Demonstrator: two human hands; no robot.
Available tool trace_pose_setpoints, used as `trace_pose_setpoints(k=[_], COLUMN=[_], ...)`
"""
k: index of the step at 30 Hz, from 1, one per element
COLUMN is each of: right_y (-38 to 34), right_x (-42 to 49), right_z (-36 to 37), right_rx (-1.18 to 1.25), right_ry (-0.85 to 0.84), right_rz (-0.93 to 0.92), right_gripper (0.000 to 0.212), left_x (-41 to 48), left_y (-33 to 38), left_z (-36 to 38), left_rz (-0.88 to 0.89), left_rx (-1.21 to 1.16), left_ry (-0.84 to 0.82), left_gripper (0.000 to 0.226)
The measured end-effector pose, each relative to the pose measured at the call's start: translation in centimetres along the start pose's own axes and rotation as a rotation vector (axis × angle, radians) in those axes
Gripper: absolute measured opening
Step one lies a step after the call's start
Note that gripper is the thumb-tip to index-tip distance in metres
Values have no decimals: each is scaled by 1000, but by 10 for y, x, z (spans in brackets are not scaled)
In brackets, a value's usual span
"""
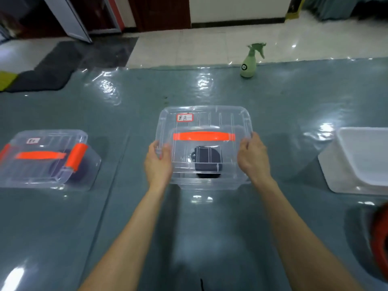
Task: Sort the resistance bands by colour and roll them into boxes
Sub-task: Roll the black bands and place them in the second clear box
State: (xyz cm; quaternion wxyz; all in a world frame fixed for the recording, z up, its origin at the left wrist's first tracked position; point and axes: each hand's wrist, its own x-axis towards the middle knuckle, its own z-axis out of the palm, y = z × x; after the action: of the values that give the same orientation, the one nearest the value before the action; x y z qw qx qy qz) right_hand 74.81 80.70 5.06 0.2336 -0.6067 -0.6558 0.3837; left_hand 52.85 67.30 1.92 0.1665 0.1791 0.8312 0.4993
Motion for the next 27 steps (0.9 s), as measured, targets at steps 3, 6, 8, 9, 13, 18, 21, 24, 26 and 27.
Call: trace_pose_setpoints(k=[3, 6, 8, 9, 13, 18, 21, 24, 26, 27], right_y=[14, 31, 37, 39, 52, 66, 70, 74, 74, 73], right_x=[-3, -6, -5, -4, -10, -13, -10, -13, -17, -19], right_z=[10, 15, 13, 12, 11, 17, 20, 20, 18, 16], right_rx=[-69, -78, -74, -71, -40, 161, 332, 460, 424, 383], right_ry=[3, -4, -11, -9, 13, 25, 42, 63, 109, 137], right_rz=[-26, -54, -61, -60, -30, 204, 286, 277, 191, 139], right_gripper=[27, 33, 38, 39, 46, 81, 72, 54, 50, 49], left_x=[-7, -13, -13, -13, -20, -22, -16, -21, -24, -26], left_y=[-18, -30, -33, -33, -43, -53, -54, -52, -50, -48], left_z=[3, 5, 7, 8, 10, 19, 24, 24, 23, 22], left_rz=[47, 25, 17, 19, 92, -135, -290, -177, -43, 13], left_rx=[118, 157, 154, 152, 122, -91, -276, -273, -202, -160], left_ry=[-43, -88, -89, -87, -98, -41, -23, 74, 130, 142], left_gripper=[38, 36, 36, 37, 36, 63, 54, 38, 39, 37])
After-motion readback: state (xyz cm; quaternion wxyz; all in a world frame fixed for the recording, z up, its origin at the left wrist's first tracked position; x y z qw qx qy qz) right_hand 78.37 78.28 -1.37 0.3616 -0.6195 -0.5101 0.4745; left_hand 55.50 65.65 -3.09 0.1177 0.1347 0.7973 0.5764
